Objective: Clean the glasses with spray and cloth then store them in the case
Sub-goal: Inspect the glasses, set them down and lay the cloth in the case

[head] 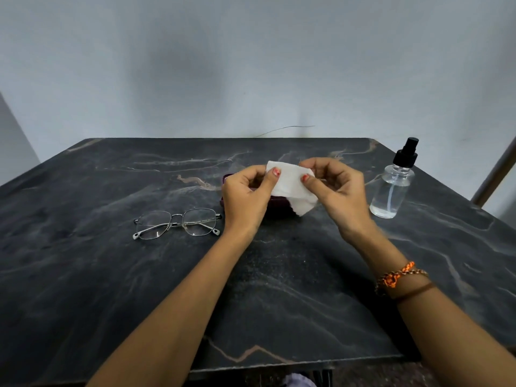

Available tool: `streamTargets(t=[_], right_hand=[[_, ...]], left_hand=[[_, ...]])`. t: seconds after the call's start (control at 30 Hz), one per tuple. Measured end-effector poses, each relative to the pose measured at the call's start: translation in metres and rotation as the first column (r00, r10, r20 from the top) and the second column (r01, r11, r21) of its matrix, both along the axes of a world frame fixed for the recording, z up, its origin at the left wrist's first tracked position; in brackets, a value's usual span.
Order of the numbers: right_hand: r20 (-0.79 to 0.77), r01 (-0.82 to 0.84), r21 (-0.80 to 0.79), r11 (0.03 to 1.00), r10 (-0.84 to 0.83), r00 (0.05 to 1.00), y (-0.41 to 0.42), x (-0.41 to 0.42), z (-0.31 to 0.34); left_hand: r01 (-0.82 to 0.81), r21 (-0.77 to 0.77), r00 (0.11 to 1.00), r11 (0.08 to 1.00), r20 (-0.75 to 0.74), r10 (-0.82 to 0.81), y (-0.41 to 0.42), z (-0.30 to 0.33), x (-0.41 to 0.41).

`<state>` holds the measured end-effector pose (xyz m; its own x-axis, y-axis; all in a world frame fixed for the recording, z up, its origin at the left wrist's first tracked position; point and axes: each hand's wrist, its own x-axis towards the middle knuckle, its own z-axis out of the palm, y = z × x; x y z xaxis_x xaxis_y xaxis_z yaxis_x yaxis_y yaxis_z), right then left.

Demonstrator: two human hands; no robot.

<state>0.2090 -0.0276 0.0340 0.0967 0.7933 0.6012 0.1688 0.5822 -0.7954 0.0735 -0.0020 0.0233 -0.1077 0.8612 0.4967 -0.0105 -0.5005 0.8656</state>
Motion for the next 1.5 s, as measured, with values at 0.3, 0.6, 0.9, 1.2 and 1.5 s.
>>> streamTargets(t=[0.3, 0.6, 0.9, 1.2, 1.5], right_hand=[[0.085, -0.095, -0.272, 0.958, 0.122, 0.989, 0.001, 0.005, -0.004], [-0.285, -0.322, -0.532, 0.783, 0.192, 0.939, 0.000, 0.018, 0.002], [-0.215, -0.009, -0.548, 0.837, -0.131, 0.968, 0.032, 0.014, 0.015], [0.189, 0.412, -0.369, 0.833, -0.367, 0.911, 0.050, 0.008, -0.015], [0.413, 0.487, -0.290, 0.824, -0.351, 0.840, 0.052, 0.006, -0.022]], left_hand=[[0.014, -0.102, 0.957, 0.995, 0.291, 0.016, 0.006, 0.013, -0.015], [-0.057, -0.291, 0.976, 0.955, 0.185, 0.114, 0.014, 0.013, -0.030], [-0.289, -0.198, 0.945, 0.937, -0.212, 0.247, 0.021, 0.015, -0.042], [-0.426, -0.125, 0.842, 0.896, -0.416, 0.343, 0.028, 0.008, -0.045], [-0.450, -0.164, 0.793, 0.878, -0.526, 0.308, 0.035, 0.002, -0.047]])
